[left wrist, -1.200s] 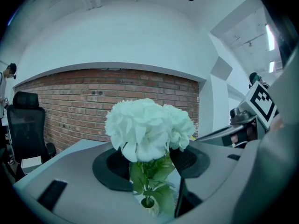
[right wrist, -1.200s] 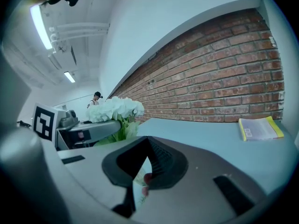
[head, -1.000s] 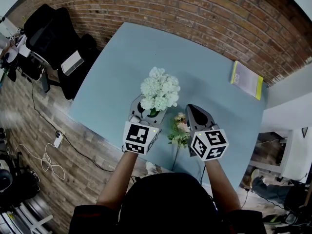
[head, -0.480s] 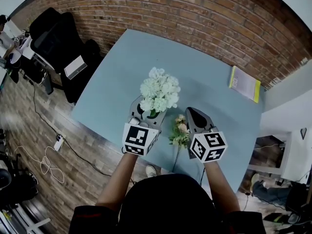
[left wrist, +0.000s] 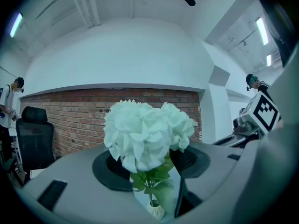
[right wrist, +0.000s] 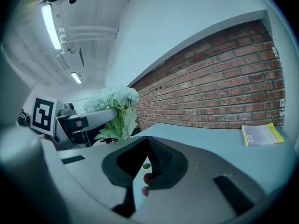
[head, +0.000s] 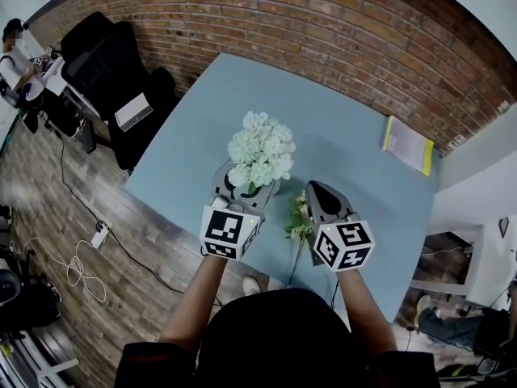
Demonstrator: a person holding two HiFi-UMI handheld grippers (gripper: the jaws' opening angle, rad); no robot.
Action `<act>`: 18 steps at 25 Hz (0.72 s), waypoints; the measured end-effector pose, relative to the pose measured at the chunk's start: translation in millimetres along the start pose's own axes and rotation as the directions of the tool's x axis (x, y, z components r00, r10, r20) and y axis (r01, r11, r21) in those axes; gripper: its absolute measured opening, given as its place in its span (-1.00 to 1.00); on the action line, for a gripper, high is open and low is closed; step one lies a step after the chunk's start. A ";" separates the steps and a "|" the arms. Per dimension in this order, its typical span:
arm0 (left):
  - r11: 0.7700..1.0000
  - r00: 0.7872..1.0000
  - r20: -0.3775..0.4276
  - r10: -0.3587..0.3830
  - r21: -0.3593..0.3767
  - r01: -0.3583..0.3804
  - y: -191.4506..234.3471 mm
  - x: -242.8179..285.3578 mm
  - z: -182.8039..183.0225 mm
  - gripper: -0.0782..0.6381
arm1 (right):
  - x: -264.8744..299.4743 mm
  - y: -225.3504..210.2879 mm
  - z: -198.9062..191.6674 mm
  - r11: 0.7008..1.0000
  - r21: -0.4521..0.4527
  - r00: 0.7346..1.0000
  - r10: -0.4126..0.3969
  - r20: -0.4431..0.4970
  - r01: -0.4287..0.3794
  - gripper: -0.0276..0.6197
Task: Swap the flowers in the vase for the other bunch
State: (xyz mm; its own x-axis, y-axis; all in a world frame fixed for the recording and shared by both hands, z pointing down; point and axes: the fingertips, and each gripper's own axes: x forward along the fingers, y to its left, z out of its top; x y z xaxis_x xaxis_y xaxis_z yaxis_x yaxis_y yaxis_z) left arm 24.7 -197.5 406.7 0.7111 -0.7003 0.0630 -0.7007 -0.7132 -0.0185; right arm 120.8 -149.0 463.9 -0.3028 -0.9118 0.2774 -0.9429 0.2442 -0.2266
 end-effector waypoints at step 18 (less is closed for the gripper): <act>0.999 0.998 0.018 0.053 0.009 -0.053 19.2 -28.5 6.8 -0.11 | 3.7 27.9 0.9 0.999 -0.032 0.999 0.032 -0.001 -0.032 -0.88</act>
State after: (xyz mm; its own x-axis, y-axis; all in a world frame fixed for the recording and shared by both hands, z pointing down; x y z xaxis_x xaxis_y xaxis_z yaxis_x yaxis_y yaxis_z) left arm -8.6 -191.5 397.8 0.6739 -0.7375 0.0436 -0.7370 -0.6752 -0.0313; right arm 93.4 -145.8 457.8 -0.3327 -0.9032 0.2712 -0.9367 0.2833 -0.2057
